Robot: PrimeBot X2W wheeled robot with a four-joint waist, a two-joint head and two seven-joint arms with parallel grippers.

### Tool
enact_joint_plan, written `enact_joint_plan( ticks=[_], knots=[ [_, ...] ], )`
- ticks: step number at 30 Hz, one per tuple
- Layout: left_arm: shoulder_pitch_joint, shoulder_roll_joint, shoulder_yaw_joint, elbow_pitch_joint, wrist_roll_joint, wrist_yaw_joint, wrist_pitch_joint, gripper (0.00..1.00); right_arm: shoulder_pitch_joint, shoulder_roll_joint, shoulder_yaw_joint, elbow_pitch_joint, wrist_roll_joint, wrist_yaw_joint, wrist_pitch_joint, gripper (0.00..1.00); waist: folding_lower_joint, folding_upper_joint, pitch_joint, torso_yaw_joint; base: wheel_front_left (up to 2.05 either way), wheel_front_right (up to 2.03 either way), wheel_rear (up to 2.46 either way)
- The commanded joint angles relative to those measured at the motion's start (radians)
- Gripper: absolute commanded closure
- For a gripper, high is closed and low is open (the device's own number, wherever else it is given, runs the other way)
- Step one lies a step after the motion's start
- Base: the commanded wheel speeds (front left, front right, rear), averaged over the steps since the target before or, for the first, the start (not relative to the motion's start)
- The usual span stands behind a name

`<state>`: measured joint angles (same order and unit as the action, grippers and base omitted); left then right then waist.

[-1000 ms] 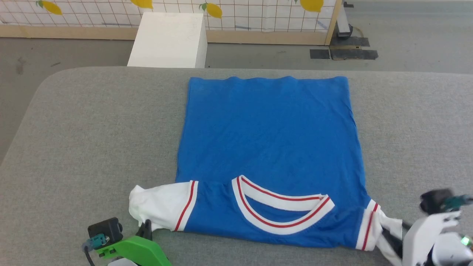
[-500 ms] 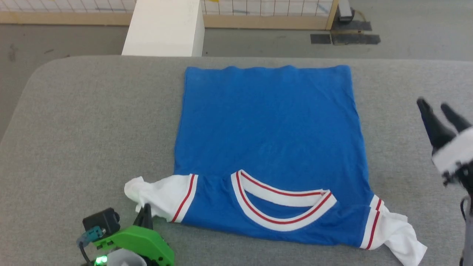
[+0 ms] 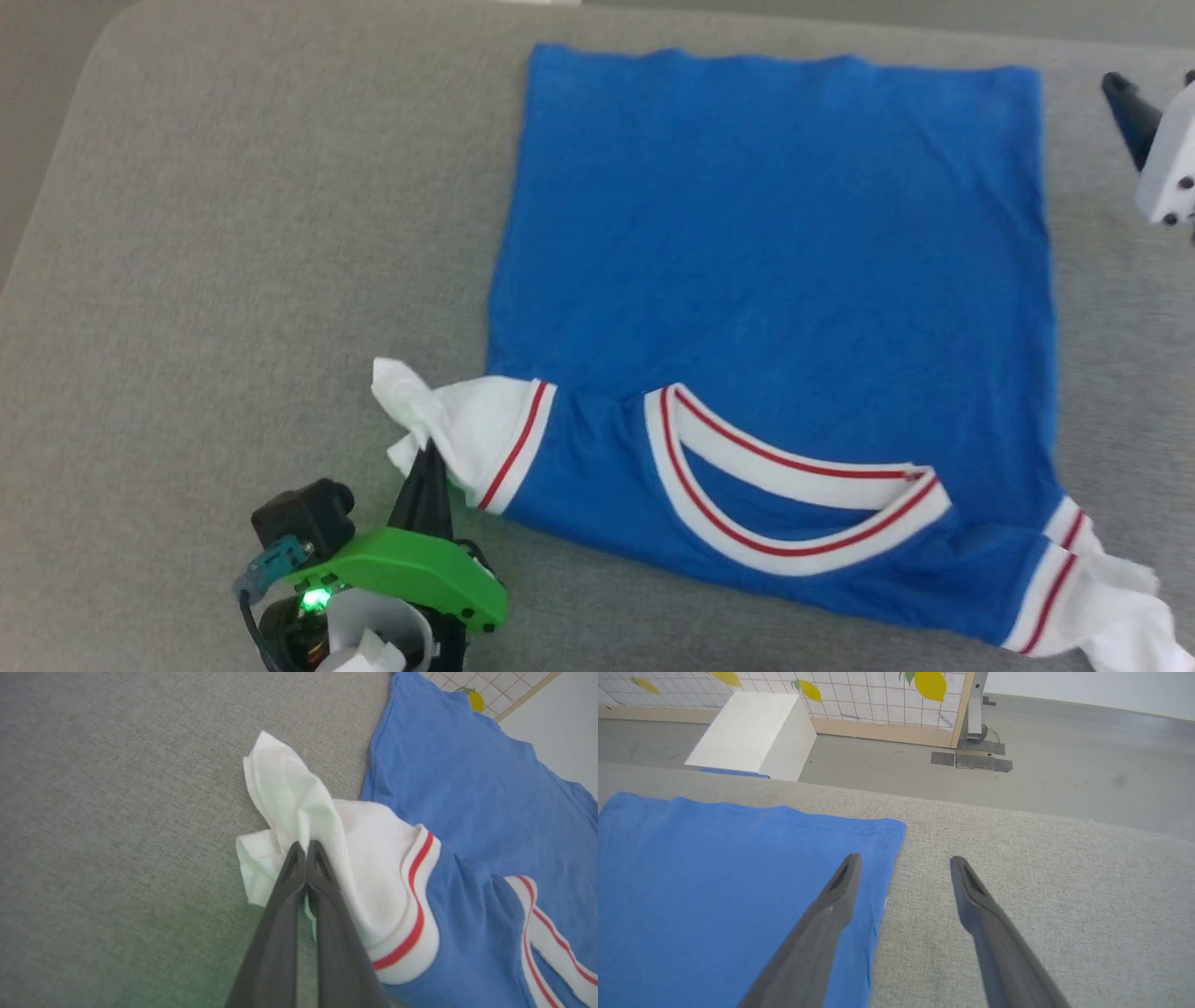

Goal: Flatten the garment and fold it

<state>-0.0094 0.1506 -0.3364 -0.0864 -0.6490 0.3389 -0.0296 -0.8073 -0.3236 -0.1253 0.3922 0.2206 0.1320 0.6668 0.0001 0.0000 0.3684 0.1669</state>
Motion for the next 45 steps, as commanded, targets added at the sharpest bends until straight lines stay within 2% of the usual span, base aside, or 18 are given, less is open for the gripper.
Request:
enact_joint_plan(
  ticks=[1, 9, 19, 20, 23, 26, 27, 30, 36, 39, 45],
  knots=[
    [-0.019, -0.01, -0.006, -0.008, 0.011, -0.005, -0.013, 1.0, -0.037, -0.025, 0.016, 0.026, -0.026, -0.001, 0.034, 0.0, -0.0001, 0.0, 0.124, 0.111, 0.0, 0.0, 0.0],
    [-0.028, -0.035, -0.049, -0.027, 0.025, -0.012, -0.035, 1.0, -0.14, -0.127, 0.111, 0.108, -0.102, -0.001, 0.18, 0.0, -0.0001, 0.0, 0.195, 0.178, 0.0, 0.0, 0.0],
    [-0.034, -0.043, -0.063, -0.007, 0.023, -0.014, -0.046, 1.0, -0.129, -0.158, 0.189, 0.149, -0.049, -0.001, 0.255, 0.0, -0.0001, 0.0, 0.192, 0.173, 0.0, 0.0, 0.0],
    [-0.035, -0.04, -0.062, -0.005, 0.024, -0.013, -0.045, 1.0, -0.125, -0.162, 0.195, 0.148, -0.043, -0.001, 0.25, 1.0, -0.0001, 0.0, 0.181, 0.165, 0.0, 0.0, 0.0],
    [-0.036, -0.029, -0.057, 0.0, 0.026, -0.011, -0.041, 1.0, -0.121, -0.169, 0.202, 0.134, -0.012, -0.001, 0.224, 1.0, -0.0001, 0.0, 0.137, 0.137, 0.0, 0.0, 0.0],
    [-0.04, -0.013, -0.049, 0.005, 0.025, -0.011, -0.031, 1.0, -0.113, -0.185, 0.202, 0.101, 0.043, -0.001, 0.142, 1.0, -0.0001, 0.0, 0.077, 0.098, 0.0, 0.0, 0.0],
    [-0.046, 0.007, -0.043, 0.015, 0.023, -0.014, -0.014, 1.0, -0.079, -0.206, 0.202, 0.057, 0.096, -0.001, 0.083, 1.0, -0.0001, 0.0, 0.014, 0.052, 0.0, 0.0, 0.0],
    [-0.041, 0.031, -0.032, 0.029, 0.017, -0.013, 0.005, 1.0, -0.005, -0.224, 0.195, -0.012, 0.153, -0.001, 0.035, 1.0, -0.0001, 0.0, -0.058, -0.006, 0.0, 0.0, 0.0],
    [-0.011, 0.063, -0.011, 0.041, -0.001, -0.005, 0.033, 1.0, 0.241, -0.244, 0.146, -0.193, 0.256, -0.001, 0.04, 1.0, -0.0001, 0.0, -0.16, -0.114, 0.0, 0.0, 0.0],
    [0.004, 0.071, -0.007, 0.042, -0.007, -0.002, 0.041, 1.0, 0.39, -0.225, 0.085, -0.281, 0.278, -0.001, 0.065, 1.0, -0.0001, 0.0, -0.187, -0.155, 0.0, 0.0, 0.0],
    [0.018, 0.076, 0.0, 0.056, -0.021, -0.002, 0.047, 1.0, 0.72, -0.124, -0.018, -0.435, 0.291, -0.001, 0.135, 1.0, -0.0001, 0.0, -0.219, -0.201, 0.0, 0.0, 0.0]
  ],
)
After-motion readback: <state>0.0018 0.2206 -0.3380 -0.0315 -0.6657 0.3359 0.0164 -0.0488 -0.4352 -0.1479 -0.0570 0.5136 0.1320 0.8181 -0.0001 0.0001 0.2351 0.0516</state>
